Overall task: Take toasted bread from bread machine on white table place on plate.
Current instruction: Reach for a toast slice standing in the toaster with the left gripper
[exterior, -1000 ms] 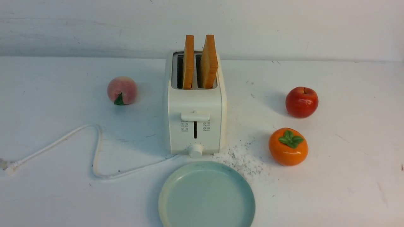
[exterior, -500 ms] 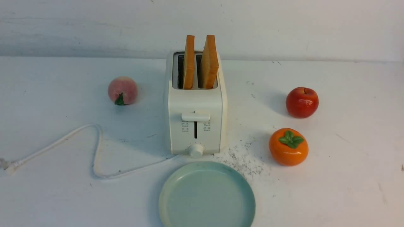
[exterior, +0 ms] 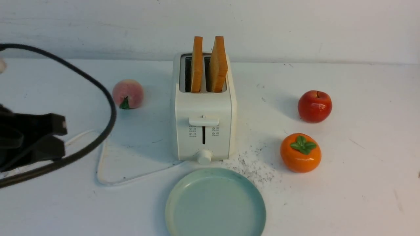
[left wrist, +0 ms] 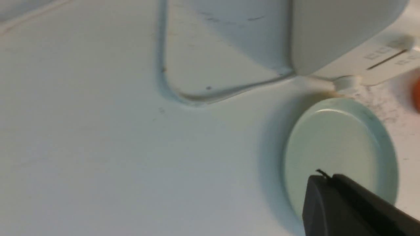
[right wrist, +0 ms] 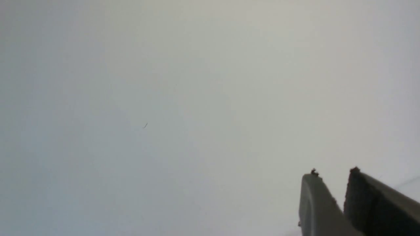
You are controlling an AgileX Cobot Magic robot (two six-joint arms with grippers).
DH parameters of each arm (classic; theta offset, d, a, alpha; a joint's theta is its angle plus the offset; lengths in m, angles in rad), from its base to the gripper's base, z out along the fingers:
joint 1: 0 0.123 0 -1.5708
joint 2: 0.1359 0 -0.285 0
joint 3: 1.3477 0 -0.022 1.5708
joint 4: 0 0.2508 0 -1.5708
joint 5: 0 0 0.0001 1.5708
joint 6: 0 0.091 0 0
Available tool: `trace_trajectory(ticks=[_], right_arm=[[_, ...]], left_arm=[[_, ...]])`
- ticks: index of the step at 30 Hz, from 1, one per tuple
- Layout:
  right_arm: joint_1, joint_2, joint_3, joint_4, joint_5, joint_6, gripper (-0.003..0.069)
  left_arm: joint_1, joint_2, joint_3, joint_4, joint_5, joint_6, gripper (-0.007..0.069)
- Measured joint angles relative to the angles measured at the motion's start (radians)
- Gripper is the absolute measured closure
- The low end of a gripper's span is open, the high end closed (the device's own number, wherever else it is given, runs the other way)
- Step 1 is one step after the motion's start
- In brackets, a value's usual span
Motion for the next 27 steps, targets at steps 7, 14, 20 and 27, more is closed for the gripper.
trace_trajectory(ticks=[7,14,20,27], right_arm=[[0.000,0.274,-0.437,-0.054,0.739,0.032,0.0666],[0.000,0.632,-0.640,0.033,1.220,-0.235,0.0678],[0.000,0.668,-0.617,0.218,1.195,-0.426,0.0679],[0.000,0.666,-0.544,0.349,1.136,-0.535,0.0678]], left_arm=[[0.000,0.129,-0.005,-0.352,-0.066,0.357,0.0638],[-0.125,0.274,-0.195,-0.332,-0.090,0.397,0.0638],[-0.235,0.446,-0.456,-0.135,-0.087,0.181,0.0638],[-0.317,0.650,-0.715,0.066,-0.087,0.094,0.0636]])
